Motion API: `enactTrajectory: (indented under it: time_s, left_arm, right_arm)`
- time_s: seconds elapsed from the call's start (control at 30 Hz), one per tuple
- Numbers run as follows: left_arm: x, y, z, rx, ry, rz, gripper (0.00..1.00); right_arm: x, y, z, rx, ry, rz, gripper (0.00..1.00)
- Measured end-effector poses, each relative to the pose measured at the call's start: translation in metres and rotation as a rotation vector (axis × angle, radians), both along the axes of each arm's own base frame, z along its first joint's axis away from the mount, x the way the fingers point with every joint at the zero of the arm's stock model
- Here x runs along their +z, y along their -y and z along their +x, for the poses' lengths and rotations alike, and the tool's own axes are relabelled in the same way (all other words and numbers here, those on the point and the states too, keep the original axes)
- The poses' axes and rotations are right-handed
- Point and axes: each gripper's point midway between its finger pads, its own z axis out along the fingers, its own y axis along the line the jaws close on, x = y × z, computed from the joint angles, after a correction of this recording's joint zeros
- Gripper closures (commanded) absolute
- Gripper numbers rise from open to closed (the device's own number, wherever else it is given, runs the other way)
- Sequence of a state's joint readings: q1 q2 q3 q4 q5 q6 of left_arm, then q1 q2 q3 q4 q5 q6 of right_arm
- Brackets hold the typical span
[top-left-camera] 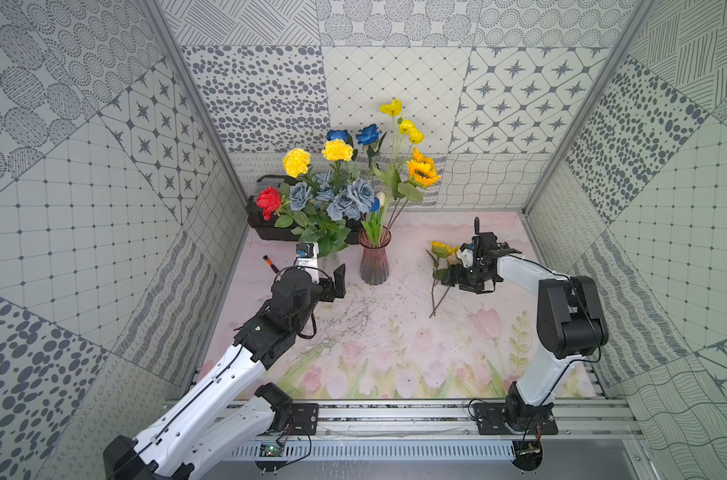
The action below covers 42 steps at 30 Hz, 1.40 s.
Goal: Pick out yellow flowers from the vase
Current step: Place the flower at the center of the board, then pick up the flower from the vase.
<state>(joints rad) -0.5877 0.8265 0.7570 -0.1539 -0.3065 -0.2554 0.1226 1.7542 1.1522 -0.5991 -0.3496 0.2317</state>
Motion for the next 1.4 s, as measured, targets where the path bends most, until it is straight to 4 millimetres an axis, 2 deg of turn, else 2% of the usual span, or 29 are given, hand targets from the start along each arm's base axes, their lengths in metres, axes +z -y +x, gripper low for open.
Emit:
enactTrajectory:
  time_s: [0.17, 0.37, 0.47, 0.63, 0.8, 0.87, 0.97, 1.13, 1.4]
  left_arm:
    - [-0.002, 0.004, 0.002, -0.013, -0.004, -0.002, 0.02]
    - [-0.006, 0.012, 0.003, -0.049, -0.019, -0.003, 0.01]
    - [-0.004, 0.018, 0.003, -0.077, -0.025, -0.008, 0.02]
    - [0.009, 0.022, 0.007, -0.085, -0.02, -0.008, 0.02]
    - [0.026, 0.017, 0.01, -0.052, -0.013, 0.01, 0.02]
    - [0.029, 0.014, 0.01, -0.04, -0.014, 0.017, 0.02]
    - [0.03, 0.009, 0.006, -0.033, -0.017, 0.026, 0.02]
    - [0.028, 0.002, -0.001, -0.024, -0.011, 0.034, 0.02]
    - [0.027, -0.002, -0.005, -0.017, -0.006, 0.042, 0.02]
  right_arm:
    - [0.039, 0.002, -0.002, -0.007, 0.105, 0.0, 0.24]
    - [0.066, -0.008, -0.013, -0.003, 0.24, 0.024, 0.22]
    - [0.088, -0.026, -0.021, 0.017, 0.364, 0.072, 0.21]
    - [0.142, -0.065, -0.022, 0.081, 0.629, 0.169, 0.17]
    - [0.188, -0.12, -0.024, 0.179, 0.856, 0.25, 0.18]
    - [0.2, -0.138, -0.023, 0.202, 0.93, 0.269, 0.2]
    - [0.202, -0.161, -0.018, 0.223, 0.998, 0.287, 0.25]
    - [0.189, -0.18, 0.0, 0.185, 1.073, 0.266, 0.36]
    - [0.196, -0.182, 0.024, 0.042, 1.219, 0.27, 0.38]
